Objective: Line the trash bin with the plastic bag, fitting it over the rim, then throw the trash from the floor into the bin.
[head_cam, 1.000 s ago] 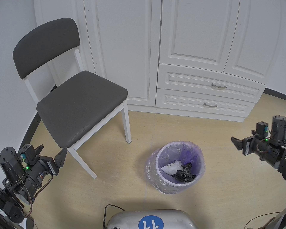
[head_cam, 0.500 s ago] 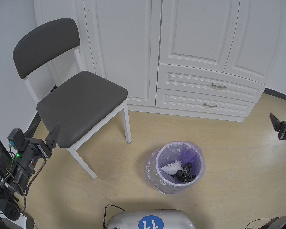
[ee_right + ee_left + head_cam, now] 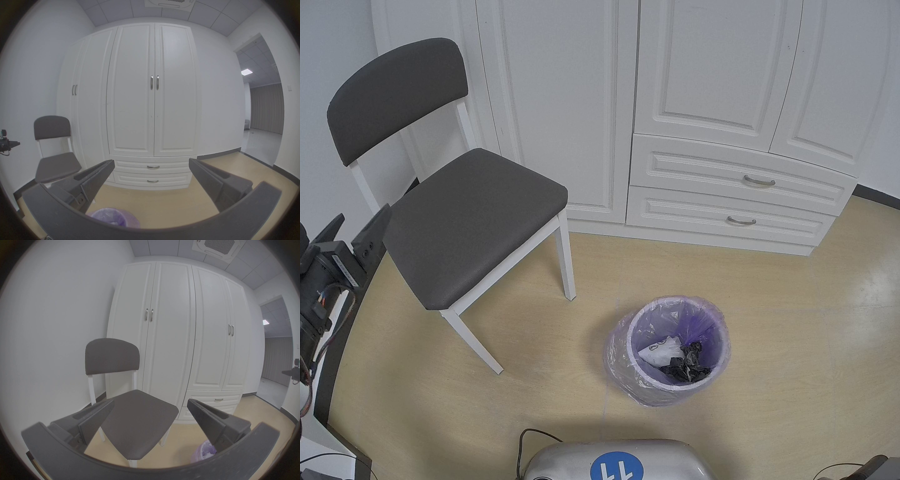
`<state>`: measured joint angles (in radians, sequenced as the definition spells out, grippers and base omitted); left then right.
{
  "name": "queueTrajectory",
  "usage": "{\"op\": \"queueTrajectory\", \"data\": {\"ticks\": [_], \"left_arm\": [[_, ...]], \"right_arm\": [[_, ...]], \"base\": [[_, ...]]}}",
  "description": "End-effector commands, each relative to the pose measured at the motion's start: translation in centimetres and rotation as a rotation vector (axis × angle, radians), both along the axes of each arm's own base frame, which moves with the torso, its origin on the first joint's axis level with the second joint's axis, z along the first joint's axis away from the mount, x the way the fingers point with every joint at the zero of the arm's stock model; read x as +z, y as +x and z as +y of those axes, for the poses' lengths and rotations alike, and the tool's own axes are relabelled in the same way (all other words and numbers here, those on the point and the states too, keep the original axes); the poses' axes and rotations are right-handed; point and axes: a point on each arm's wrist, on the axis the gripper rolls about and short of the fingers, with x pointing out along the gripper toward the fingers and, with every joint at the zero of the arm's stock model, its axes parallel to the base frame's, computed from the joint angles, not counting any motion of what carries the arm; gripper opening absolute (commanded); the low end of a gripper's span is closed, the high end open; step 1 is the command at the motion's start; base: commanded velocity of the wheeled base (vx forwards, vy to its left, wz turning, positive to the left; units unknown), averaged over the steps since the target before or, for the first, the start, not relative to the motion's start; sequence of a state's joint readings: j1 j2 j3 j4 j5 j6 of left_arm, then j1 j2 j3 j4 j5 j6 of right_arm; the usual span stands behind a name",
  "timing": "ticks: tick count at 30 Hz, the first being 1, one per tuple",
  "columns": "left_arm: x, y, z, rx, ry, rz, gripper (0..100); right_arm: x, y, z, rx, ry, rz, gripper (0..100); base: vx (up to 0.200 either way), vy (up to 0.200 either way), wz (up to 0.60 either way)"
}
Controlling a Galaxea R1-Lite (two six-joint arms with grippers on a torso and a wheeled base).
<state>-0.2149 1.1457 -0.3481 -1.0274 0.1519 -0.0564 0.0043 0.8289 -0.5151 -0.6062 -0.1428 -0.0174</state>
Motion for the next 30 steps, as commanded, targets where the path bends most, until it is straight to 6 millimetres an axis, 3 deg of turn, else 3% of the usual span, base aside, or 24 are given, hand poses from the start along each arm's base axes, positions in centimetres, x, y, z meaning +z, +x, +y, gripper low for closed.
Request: {"op": "queueTrajectory", "data": {"ticks": [1,9,19,23,26,30], "left_arm": [[3.6,-3.4,0.9,0.012,-0.024,-0.133,100],[3.7,-4.9,1.2,0.012,-0.022,-0.127,100],[2.2,-6.7,1.4,-0.031,-0.007,-0.092,100],[0.9,-8.6,1.4,-0.16,0.027,-0.057,100],[-0.8,-11.3,1.6,-0.319,0.056,-0.008,100],[-1.9,-14.0,2.2,-0.417,0.018,0.041,100]], "right_arm": [[1.3,-3.4,0.1,0.032,0.024,-0.095,100],[0.8,-6.8,0.1,0.05,0.009,-0.126,100],[-0.2,-7.9,0.1,0.056,-0.03,-0.085,100],[-1.6,-9.4,0.1,0.077,-0.033,0.008,100],[-3.4,-11.1,0.2,0.197,-0.043,0.13,100],[-4.9,-11.4,0.3,0.319,-0.037,0.255,100]], "base": [[0.0,0.0,0.0],[0.0,0.0,0.0],[0.0,0.0,0.0],[0.0,0.0,0.0],[0.0,0.0,0.0],[0.0,0.0,0.0]]}}
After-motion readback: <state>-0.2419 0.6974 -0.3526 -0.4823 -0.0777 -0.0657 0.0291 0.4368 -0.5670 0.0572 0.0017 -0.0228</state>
